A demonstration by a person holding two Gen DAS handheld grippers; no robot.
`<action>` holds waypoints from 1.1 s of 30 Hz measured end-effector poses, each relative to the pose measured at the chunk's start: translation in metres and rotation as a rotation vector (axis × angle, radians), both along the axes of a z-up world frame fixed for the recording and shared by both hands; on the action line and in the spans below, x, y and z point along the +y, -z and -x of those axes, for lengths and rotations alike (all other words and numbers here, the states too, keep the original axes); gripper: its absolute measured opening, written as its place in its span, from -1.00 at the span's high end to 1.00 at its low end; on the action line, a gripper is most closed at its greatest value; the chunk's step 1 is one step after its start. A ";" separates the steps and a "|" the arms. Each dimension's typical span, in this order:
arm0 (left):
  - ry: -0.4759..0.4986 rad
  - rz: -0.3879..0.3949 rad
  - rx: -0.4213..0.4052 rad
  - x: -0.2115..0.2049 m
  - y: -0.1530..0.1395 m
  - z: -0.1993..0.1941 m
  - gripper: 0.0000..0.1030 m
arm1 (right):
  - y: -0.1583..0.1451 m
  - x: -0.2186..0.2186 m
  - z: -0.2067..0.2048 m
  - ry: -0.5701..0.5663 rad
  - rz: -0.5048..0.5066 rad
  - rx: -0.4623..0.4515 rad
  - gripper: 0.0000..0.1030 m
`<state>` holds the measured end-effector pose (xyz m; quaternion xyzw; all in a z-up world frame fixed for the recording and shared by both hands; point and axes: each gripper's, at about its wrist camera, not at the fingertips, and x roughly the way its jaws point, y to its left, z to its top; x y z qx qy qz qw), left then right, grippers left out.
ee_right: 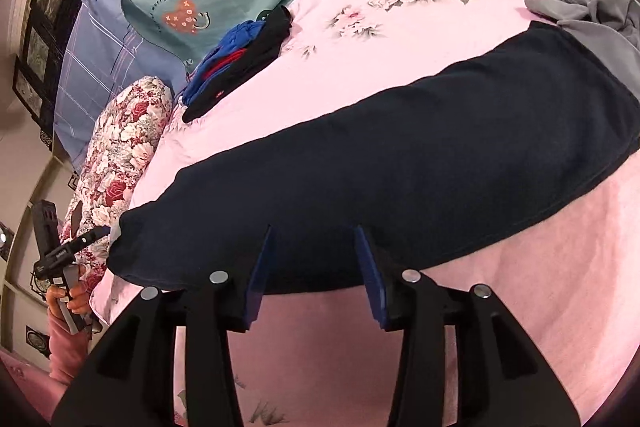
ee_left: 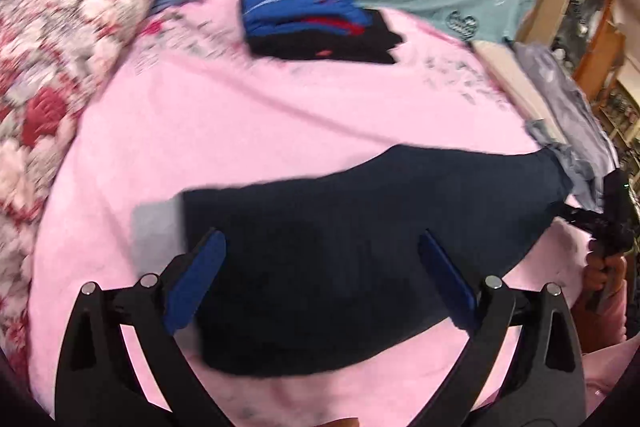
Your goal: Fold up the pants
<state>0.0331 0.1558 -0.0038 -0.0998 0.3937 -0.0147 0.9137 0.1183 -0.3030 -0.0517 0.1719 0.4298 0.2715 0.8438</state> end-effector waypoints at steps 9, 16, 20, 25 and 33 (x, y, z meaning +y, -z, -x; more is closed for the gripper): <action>-0.011 -0.194 0.201 -0.027 0.056 -0.031 -0.92 | 0.001 -0.001 0.003 0.026 0.011 -0.023 0.14; 0.014 -0.196 0.169 -0.062 0.024 -0.009 -0.92 | 0.002 -0.008 -0.003 0.021 -0.058 0.000 0.14; 0.120 -0.113 0.013 -0.118 0.004 -0.039 -0.92 | 0.000 -0.007 0.001 0.014 -0.055 -0.022 0.14; 0.230 -0.097 0.132 -0.187 0.041 -0.092 -0.92 | -0.005 -0.014 0.010 0.060 -0.028 -0.068 0.14; 0.493 -0.102 0.159 -0.221 0.039 -0.061 -0.94 | -0.015 -0.055 0.012 0.130 -0.001 -0.066 0.13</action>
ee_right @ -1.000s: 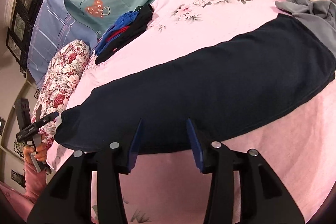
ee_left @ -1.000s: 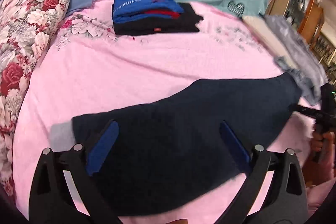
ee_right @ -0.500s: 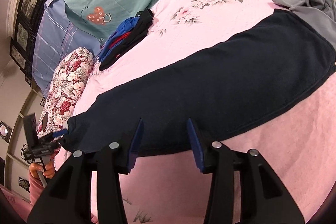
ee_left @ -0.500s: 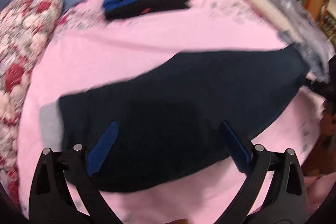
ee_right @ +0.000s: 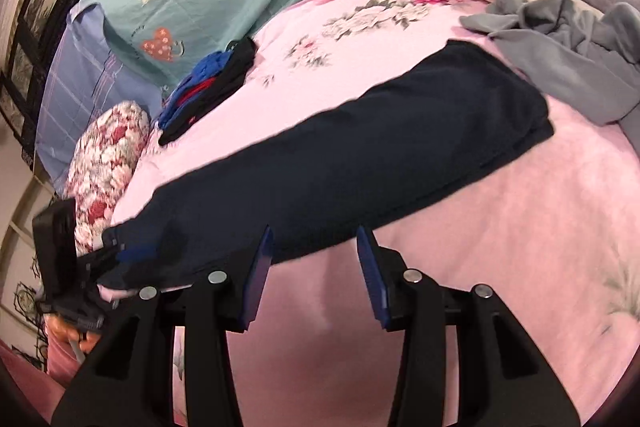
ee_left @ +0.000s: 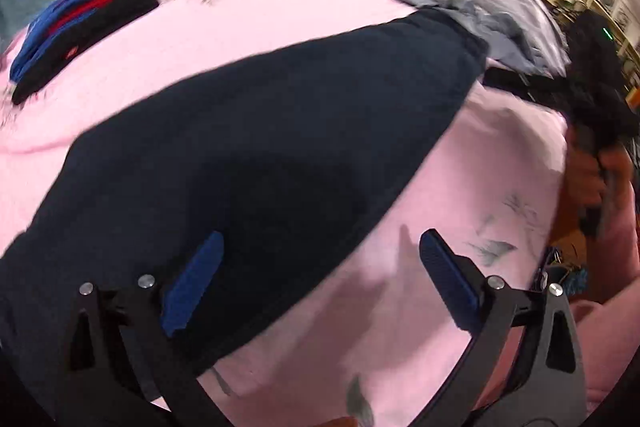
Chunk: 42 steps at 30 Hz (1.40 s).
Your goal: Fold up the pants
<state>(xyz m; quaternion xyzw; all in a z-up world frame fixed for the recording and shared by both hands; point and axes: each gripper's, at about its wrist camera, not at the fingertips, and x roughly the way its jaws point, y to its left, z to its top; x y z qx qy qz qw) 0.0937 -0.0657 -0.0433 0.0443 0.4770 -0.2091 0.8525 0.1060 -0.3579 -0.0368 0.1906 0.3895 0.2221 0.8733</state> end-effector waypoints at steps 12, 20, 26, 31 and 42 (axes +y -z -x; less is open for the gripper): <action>-0.165 0.137 0.000 -0.010 0.012 -0.053 -0.96 | 0.023 -0.013 -0.164 -0.241 -0.076 0.186 0.17; -0.156 0.077 -0.009 -0.018 0.015 -0.058 -0.96 | -0.011 -0.113 -0.120 0.250 0.005 0.042 0.37; -0.155 0.058 -0.012 -0.018 0.017 -0.053 -0.96 | -0.014 -0.059 -0.075 -0.103 -0.141 0.054 0.13; -0.158 0.088 -0.010 -0.014 0.017 -0.054 -0.96 | 0.024 -0.095 -0.083 0.114 -0.074 0.229 0.77; -0.164 0.130 -0.009 -0.009 0.016 -0.054 -0.96 | 0.015 -0.106 -0.039 0.453 -0.116 0.241 0.06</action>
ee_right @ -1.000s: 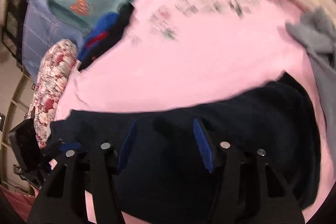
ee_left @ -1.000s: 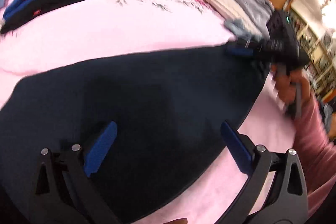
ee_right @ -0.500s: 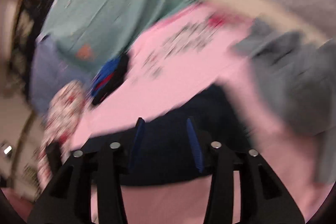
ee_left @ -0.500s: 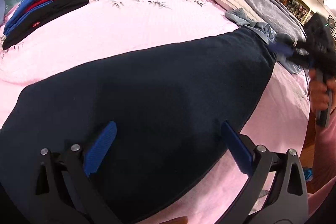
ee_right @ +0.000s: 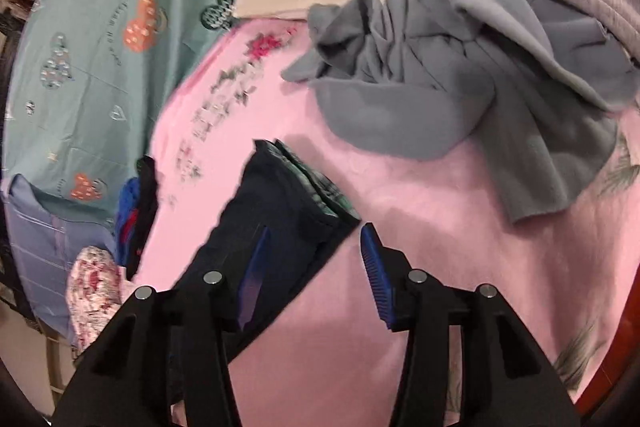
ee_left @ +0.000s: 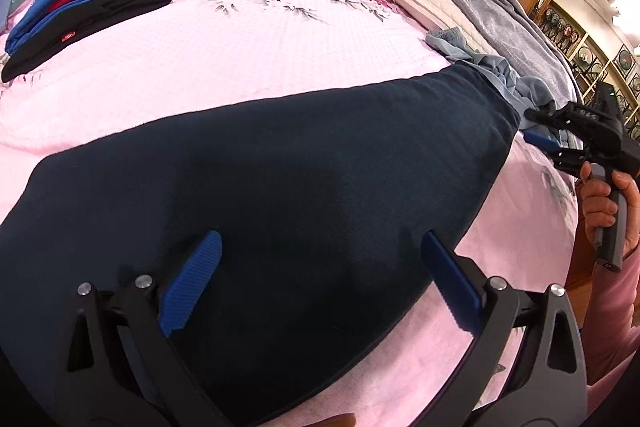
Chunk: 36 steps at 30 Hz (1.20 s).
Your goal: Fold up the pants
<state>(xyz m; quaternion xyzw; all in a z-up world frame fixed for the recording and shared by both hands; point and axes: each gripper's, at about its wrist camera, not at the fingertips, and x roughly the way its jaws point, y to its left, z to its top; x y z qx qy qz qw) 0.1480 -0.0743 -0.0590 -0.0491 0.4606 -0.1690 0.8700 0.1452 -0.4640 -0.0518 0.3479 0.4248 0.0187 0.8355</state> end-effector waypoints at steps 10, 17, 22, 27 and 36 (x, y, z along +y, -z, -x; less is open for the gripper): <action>-0.003 0.034 -0.001 0.004 0.000 0.000 -0.96 | 0.006 0.006 -0.021 -0.004 0.037 0.047 0.00; -0.003 0.035 -0.002 0.004 0.000 0.000 -0.96 | 0.005 0.009 -0.016 0.013 0.060 0.048 0.15; -0.004 0.040 -0.002 0.004 -0.001 0.000 -0.96 | 0.012 0.007 -0.015 0.013 -0.055 0.070 0.25; -0.005 0.040 -0.001 0.004 -0.001 0.000 -0.96 | 0.015 0.005 -0.018 0.048 -0.092 0.054 0.24; -0.004 0.039 -0.002 0.003 0.000 -0.001 -0.96 | 0.017 0.009 -0.006 0.097 -0.237 0.086 0.16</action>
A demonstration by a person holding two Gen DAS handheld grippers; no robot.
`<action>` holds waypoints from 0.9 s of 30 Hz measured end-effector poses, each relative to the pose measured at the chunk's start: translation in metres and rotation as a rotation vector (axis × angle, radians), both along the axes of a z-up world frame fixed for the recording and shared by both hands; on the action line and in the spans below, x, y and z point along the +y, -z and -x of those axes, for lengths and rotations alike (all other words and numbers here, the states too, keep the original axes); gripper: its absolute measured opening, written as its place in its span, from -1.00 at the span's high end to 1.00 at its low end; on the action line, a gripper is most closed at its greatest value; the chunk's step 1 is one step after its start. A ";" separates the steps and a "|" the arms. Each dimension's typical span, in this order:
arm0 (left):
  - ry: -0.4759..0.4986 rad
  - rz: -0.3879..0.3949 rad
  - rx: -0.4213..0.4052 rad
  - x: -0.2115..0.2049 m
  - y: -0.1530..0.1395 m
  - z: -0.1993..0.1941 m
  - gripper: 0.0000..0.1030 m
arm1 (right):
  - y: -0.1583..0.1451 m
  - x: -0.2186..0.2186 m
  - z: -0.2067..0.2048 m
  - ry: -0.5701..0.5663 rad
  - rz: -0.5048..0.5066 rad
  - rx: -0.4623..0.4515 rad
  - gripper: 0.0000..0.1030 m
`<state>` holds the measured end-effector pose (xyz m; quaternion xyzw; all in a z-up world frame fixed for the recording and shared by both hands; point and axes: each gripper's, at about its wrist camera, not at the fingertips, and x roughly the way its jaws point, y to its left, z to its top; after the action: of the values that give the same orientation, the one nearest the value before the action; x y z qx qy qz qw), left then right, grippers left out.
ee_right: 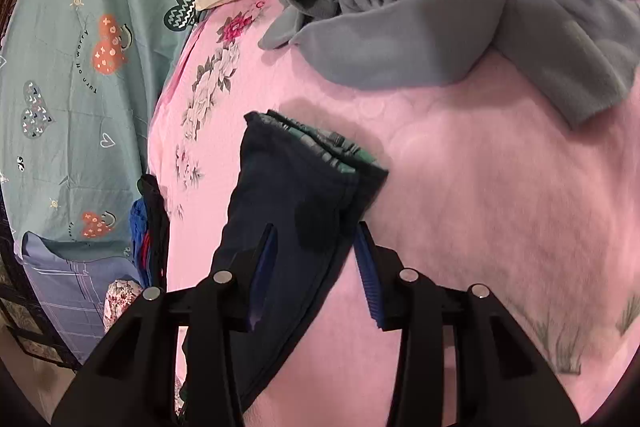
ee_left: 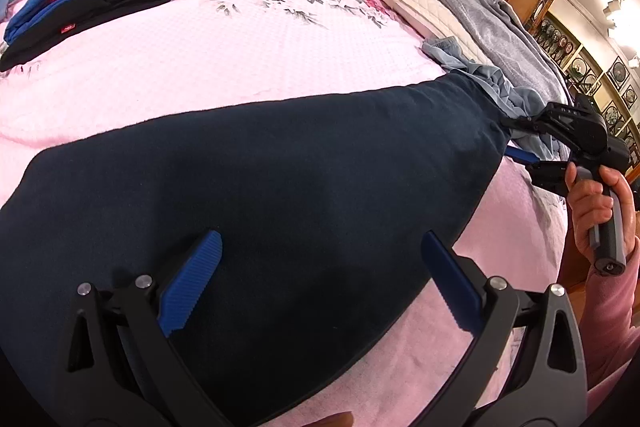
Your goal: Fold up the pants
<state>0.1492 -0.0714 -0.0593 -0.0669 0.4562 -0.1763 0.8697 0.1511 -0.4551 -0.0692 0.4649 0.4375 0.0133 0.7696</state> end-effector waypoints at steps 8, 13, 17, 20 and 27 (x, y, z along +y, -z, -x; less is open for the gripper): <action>-0.003 0.020 -0.001 0.003 0.000 0.001 -0.96 | 0.006 0.004 -0.018 0.012 0.088 -0.042 0.47; 0.000 -0.006 0.000 -0.001 0.000 0.002 -0.96 | 0.008 0.001 -0.012 0.001 0.093 -0.071 0.78; -0.039 0.051 -0.060 0.014 -0.013 0.012 -0.96 | -0.032 0.035 -0.004 -0.077 0.288 -0.212 0.81; -0.109 0.235 -0.175 0.059 -0.038 0.034 -0.96 | -0.069 0.081 0.008 -0.194 0.434 -0.360 0.81; -0.405 0.247 -0.227 0.159 -0.039 0.083 -0.96 | -0.096 0.211 0.053 -0.588 0.733 -0.650 0.82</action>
<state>0.0664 0.0879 -0.0199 -0.2426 0.3080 -0.0594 0.9180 0.0979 -0.2441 0.0267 -0.0017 0.2651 0.2165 0.9396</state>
